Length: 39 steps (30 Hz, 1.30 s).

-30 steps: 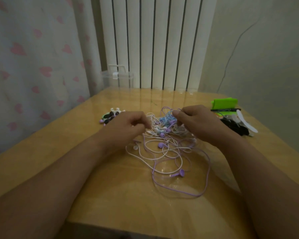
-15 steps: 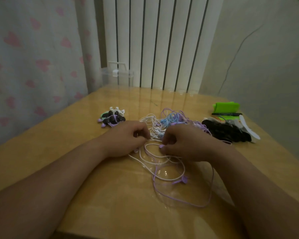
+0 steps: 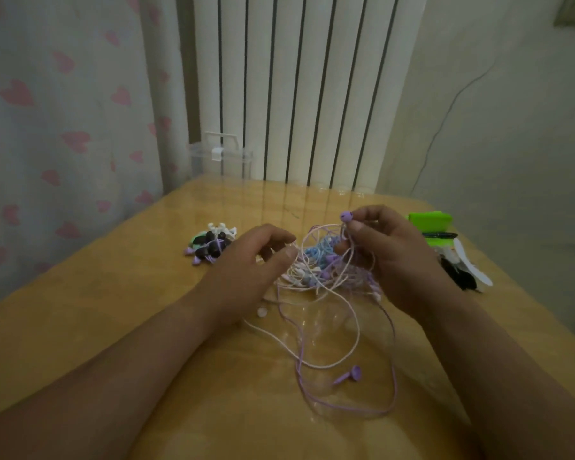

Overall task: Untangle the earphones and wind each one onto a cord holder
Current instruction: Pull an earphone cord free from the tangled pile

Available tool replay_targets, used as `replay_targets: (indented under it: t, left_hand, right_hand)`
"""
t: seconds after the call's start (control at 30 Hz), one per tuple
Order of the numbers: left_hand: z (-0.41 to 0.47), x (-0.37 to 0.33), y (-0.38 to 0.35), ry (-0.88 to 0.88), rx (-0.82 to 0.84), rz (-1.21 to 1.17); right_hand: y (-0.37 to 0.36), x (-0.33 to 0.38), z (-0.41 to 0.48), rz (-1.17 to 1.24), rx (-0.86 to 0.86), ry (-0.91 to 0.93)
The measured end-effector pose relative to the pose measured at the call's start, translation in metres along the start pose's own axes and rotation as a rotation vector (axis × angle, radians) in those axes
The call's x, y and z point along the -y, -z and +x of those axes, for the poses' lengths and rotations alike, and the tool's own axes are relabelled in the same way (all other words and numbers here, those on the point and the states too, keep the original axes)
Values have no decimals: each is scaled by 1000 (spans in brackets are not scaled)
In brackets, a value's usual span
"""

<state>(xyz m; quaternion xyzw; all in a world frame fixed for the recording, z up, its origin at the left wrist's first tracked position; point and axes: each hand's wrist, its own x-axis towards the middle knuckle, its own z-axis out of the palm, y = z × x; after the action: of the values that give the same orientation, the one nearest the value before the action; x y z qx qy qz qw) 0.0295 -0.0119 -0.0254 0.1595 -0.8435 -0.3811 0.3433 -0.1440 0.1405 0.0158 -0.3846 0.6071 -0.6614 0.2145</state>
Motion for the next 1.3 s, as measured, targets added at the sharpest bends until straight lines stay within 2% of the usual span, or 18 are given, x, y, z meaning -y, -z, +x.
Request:
replay_targets:
  t: [0.13,0.23,0.33,0.43,0.5,0.6,0.67,0.77,0.93,1.0,1.03,1.1,1.2,1.27,1.3]
  left_hand:
    - [1,-14,-8,59,51,-173]
    - [6,-26,-12,100,155,-219]
    - [2,-36,-23,224,286,-186]
    - [-10,-34,-40,315,267,-9]
    - [-19,-34,-47,267,191,107]
    - [-30,-37,-41,184,57,11]
    - [-36,-37,-35,161,63,13]
    - [-36,-42,-36,83,122,260]
    - [-26,-41,-47,-34,85,518]
    - [-22,-38,-40,-75,56,553]
    - [-19,-38,-34,-79,37,534]
    - [-16,-40,-15,-68,8,484]
    - [-11,-52,14,-20,-26,436]
    - [-4,-58,26,38,-12,361]
    - [1,-62,30,43,-4,341]
  right_hand:
    - [-7,-3,-3,94,-29,37]
    - [-14,-2,-4,100,42,54]
    - [-20,-2,-9,122,71,35]
    - [-24,-6,-9,80,-16,40]
    - [-24,-8,-9,114,-95,32]
    - [-21,-10,-4,257,-168,16]
    - [-16,-10,-1,314,-180,18]
    - [-15,-8,1,313,-169,67]
    - [-18,-6,-1,373,-139,80]
    - [-16,-7,-1,385,-111,75]
    - [-14,-8,0,349,-118,66]
    - [-7,-13,3,115,-176,22]
    - [5,-23,10,-495,-190,-26]
    - [7,-27,13,-824,-212,60]
    - [6,-25,13,-829,-240,153]
